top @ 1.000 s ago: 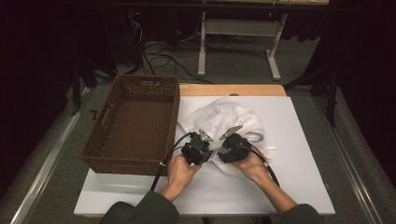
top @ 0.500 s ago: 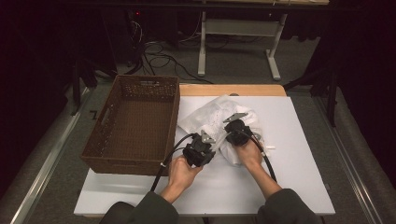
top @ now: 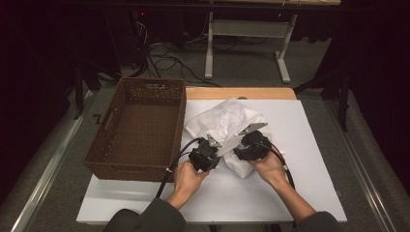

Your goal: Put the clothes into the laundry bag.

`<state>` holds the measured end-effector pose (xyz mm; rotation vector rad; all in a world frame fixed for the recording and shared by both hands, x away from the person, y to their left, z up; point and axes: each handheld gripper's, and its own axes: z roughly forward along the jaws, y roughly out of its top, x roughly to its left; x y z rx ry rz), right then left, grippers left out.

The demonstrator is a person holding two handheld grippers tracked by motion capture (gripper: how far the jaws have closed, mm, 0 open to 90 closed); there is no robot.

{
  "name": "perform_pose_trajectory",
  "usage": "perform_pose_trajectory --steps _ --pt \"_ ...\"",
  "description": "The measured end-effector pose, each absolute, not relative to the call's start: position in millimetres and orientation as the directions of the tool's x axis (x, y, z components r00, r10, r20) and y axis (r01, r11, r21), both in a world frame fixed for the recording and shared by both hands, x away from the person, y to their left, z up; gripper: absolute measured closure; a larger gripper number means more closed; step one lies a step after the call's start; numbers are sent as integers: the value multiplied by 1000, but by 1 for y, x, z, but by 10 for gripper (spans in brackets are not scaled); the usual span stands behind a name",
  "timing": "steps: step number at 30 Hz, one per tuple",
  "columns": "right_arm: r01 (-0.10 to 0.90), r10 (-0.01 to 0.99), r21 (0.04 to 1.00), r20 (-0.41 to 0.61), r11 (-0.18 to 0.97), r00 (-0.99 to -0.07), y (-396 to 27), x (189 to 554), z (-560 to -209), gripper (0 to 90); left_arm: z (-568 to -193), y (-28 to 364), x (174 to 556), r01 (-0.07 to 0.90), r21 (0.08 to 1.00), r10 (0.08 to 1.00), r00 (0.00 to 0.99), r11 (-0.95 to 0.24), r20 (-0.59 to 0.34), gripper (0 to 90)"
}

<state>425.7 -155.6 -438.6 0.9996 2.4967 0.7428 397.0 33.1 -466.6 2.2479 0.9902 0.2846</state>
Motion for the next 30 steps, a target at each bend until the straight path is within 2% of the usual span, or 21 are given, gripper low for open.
perform_pose_trajectory --steps 5,8,10,13,15,23,30 --pt "519 675 532 -143 669 -723 -157 415 -446 397 -466 33 398 582 650 724 686 -489 -70 840" --pt "540 671 487 -137 686 -729 -152 423 -457 395 -466 33 397 578 648 720 691 -495 -66 840" --pt "553 663 452 -124 700 -738 -147 429 -467 495 -465 34 397 576 651 716 694 -495 -70 840" --pt "543 642 429 -119 721 -758 -140 435 -474 762 -466 33 397 576 654 711 698 -491 -81 840" --pt "525 633 444 -133 726 -763 -137 436 -469 848 -466 33 397 571 653 703 706 -498 -81 841" --pt "518 676 548 -122 657 -727 -131 448 -449 867 -458 31 390 546 665 676 732 -510 -84 845" --pt "545 740 573 -172 612 -650 -117 474 -466 860 -457 34 388 547 664 677 731 -510 -83 846"
